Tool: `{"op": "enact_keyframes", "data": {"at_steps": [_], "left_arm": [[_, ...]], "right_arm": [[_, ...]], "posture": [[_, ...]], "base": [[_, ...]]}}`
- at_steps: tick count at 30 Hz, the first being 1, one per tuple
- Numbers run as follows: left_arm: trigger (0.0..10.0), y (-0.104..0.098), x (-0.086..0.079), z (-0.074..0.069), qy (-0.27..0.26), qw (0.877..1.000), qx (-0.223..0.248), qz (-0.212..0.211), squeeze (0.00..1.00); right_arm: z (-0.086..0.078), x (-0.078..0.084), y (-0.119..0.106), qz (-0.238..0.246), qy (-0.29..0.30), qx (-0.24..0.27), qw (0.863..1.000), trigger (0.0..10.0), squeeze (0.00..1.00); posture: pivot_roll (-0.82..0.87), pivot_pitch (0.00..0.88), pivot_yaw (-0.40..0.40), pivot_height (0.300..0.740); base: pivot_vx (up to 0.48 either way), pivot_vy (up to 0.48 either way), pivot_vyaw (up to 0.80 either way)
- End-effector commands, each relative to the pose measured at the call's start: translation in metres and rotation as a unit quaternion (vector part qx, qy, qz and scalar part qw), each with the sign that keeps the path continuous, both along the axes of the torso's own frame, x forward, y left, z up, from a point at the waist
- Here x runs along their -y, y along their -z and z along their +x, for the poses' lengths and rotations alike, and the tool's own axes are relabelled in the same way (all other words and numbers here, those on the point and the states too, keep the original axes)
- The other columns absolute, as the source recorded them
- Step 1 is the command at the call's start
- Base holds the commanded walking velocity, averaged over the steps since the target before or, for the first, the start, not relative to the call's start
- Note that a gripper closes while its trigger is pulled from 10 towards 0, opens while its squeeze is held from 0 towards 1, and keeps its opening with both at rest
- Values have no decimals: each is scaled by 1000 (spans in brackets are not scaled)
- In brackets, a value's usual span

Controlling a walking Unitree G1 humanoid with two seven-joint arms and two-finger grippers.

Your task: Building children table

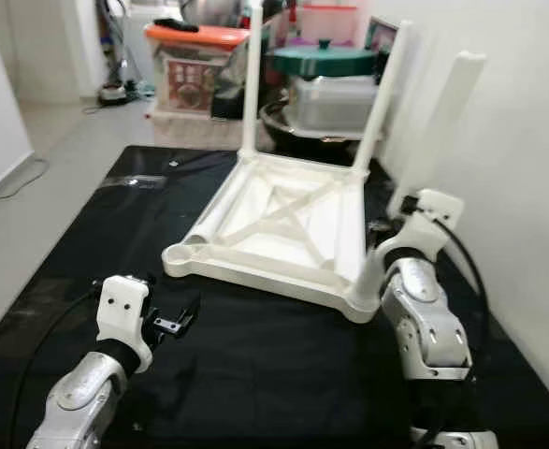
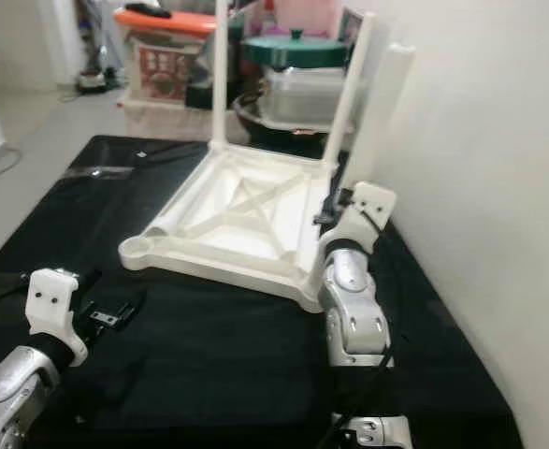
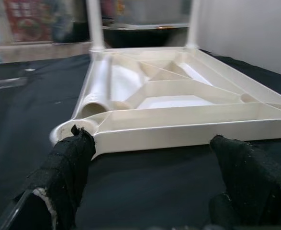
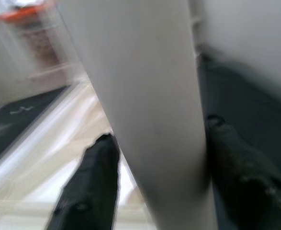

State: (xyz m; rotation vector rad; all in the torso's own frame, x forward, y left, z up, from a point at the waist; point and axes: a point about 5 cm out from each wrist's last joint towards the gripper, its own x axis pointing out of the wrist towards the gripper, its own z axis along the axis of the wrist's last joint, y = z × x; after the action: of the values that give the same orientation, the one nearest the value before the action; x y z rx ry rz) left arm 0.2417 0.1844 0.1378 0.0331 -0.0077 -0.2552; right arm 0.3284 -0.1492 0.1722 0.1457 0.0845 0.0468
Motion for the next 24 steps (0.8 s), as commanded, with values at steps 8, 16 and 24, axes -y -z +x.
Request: {"op": "enact_keyframes", "data": {"at_steps": [8, 16, 24], "left_arm": [[10000, 2, 5, 3, 12, 1000, -5, -5, 0], [10000, 1, 1, 1, -3, 1000, 0, -3, 0], [10000, 2, 2, 2, 4, 1000, -4, -1, 0]], "right_arm": [[-5, -57, -47, -7, -465, 94, 880, 10000, 0], [3, -85, 1, -1, -428, 13, 904, 9765, 0], [32, -28, 42, 31, 14, -106, 994, 0, 0]], "posture": [[80, 0, -76, 740], [102, 0, -87, 740], [74, 0, -62, 740]], "base": [[0, 0, 0], [0, 0, 0], [0, 0, 0]]}}
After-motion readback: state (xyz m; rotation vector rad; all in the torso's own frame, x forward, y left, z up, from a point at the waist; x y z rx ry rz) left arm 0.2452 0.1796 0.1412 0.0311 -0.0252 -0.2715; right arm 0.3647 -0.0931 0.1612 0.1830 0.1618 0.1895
